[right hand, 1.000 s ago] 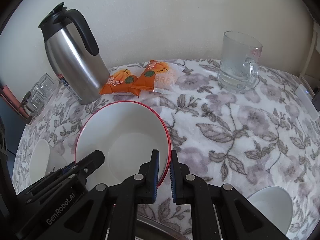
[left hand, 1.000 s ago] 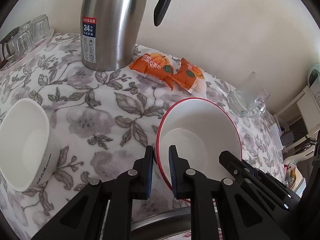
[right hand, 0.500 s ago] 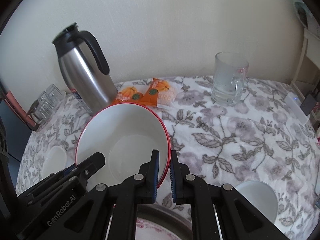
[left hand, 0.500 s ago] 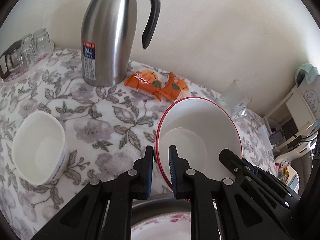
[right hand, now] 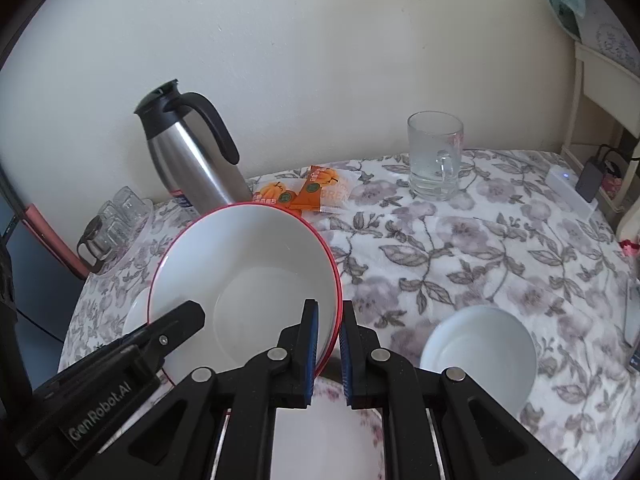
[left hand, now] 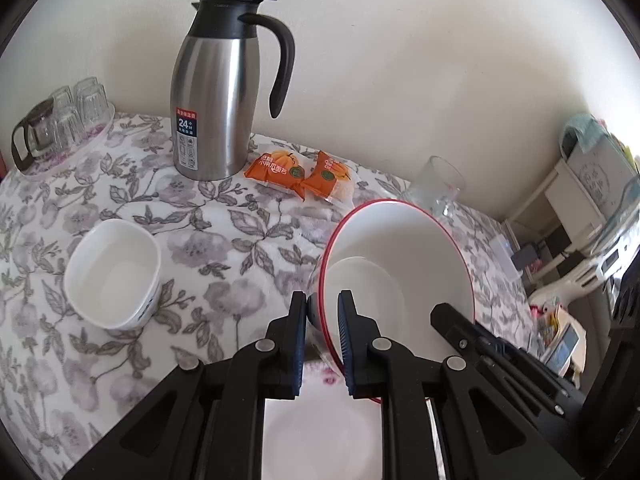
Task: Organize plates and bowls
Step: 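Lift the red-rimmed bowl with both grippers and carry it over the basin, then lower the red-rimmed bowl onto the rose plate inside the basin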
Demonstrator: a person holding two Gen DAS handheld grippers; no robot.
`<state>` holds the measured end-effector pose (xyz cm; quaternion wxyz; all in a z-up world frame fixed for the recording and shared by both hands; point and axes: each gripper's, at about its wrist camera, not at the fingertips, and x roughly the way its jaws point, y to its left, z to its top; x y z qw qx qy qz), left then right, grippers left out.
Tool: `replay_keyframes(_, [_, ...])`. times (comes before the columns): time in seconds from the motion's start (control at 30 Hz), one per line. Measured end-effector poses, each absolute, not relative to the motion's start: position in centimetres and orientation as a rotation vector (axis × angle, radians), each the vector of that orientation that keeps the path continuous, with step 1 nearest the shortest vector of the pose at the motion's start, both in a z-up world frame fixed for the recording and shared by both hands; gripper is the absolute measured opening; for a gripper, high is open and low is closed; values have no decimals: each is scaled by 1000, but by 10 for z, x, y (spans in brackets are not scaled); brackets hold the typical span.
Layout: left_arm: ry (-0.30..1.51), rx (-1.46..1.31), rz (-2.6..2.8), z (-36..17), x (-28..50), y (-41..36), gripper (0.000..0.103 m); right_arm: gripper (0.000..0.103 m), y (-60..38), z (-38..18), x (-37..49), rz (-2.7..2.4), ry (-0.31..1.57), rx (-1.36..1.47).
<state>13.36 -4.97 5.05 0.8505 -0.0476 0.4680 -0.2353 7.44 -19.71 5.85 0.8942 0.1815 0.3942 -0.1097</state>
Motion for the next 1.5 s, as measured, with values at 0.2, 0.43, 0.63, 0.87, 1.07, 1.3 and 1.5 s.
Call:
replay_keyframes(0.2, [986, -94, -500, 54, 108, -37, 16, 11, -185, 68, 49, -230, 799, 362])
replay_keyframes(0.43, [977, -117, -491, 57, 82, -16, 16, 11, -169, 65, 22, -200, 789, 372])
replay_keyframes(0.63, [972, -123, -470, 57, 67, -4, 16, 11, -158, 60, 6, -181, 780, 393])
replay_keyframes(0.87, [1001, -122, -447, 48, 58, 7, 16, 11, -152, 43, -5, -164, 788, 436])
replay_keyframes(1.07, [1034, -112, -439, 38, 56, 8, 16, 11, -153, 26, -10, -158, 804, 480])
replay_keyframes(1.3, [1064, -88, -431, 27, 54, 2, 16, 12, -156, 14, -12, -167, 833, 486])
replay_keyframes(1.5, [1091, -87, -434, 20, 55, -2, 16, 12, -163, 4, -13, -168, 861, 519])
